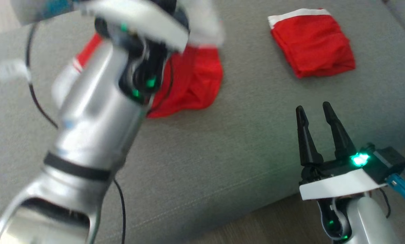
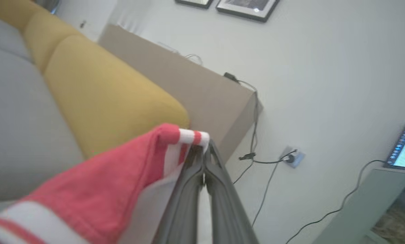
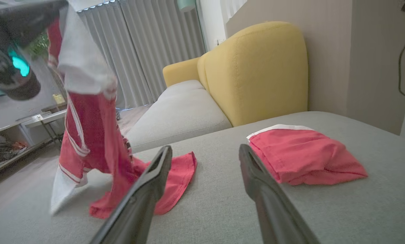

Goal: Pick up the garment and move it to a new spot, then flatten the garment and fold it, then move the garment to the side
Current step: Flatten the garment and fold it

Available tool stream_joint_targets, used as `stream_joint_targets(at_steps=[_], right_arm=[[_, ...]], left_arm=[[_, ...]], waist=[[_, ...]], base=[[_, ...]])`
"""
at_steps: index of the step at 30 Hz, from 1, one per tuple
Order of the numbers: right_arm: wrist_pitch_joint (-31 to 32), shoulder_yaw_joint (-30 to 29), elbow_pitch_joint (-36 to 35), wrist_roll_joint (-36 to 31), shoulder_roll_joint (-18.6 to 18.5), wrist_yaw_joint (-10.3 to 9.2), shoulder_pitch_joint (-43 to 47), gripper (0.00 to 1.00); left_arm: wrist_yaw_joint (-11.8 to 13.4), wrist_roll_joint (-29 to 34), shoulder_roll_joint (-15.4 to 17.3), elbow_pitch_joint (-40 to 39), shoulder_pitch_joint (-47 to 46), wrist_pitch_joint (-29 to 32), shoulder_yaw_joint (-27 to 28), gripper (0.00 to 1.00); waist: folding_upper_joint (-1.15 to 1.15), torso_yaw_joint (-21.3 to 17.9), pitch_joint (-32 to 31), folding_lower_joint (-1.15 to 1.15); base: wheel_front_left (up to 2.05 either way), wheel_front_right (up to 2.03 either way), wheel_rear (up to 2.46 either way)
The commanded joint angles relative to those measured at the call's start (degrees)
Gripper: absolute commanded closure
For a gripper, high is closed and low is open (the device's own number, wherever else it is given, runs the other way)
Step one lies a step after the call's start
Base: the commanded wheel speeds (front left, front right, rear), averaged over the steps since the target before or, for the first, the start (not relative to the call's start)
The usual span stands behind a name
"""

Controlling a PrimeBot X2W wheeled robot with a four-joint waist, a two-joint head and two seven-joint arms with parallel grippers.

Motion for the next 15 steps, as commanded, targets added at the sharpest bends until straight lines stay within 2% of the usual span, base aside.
stream_joint_targets(at_steps=[1,7,10,14,15], right_arm=[[-0.4,1.4,-1.6,0.5,-0.4,-0.02,-1.6,0.0],[-0.4,1.2,-1.3,0.4,-0.4,-0.02,-1.0,0.0],[-0.4,0.8,-1.4,0.3,-0.4,-0.02,-0.7,0.0],[-0.4,0.6,-1.8,0.4,-0.4,-0.02,-0.5,0.0],[-0.4,0.4,-2.0,0.6,-0.4,-0.02,-0.3,0.0]], left_arm=[[0.8,-1.6,0.7,-2.7,-6.6,1.1,1.2,1.0],[2.3,-5.6,0.7,-2.6,-19.0,1.4,0.9,1.0],[3.8,-4.2,0.7,-0.8,-24.0,0.0,0.8,1.0],[5.4,-3.3,1.6,1.8,-24.8,-0.3,1.4,1.0],[5.6,-3.7,3.1,2.6,-22.3,0.5,1.3,1.0]], waist=[[0.0,-1.8,-1.3,0.0],[0.0,-3.3,-2.7,0.0],[0.0,-2.7,-2.9,0.0],[0.0,-1.7,-3.0,0.0],[0.0,-0.8,-2.8,0.0]], base=[[0.0,0.0,0.0],[0.0,0.0,0.0],[0.0,0.0,0.0],[0.0,0.0,0.0],[0.0,0.0,0.0]])
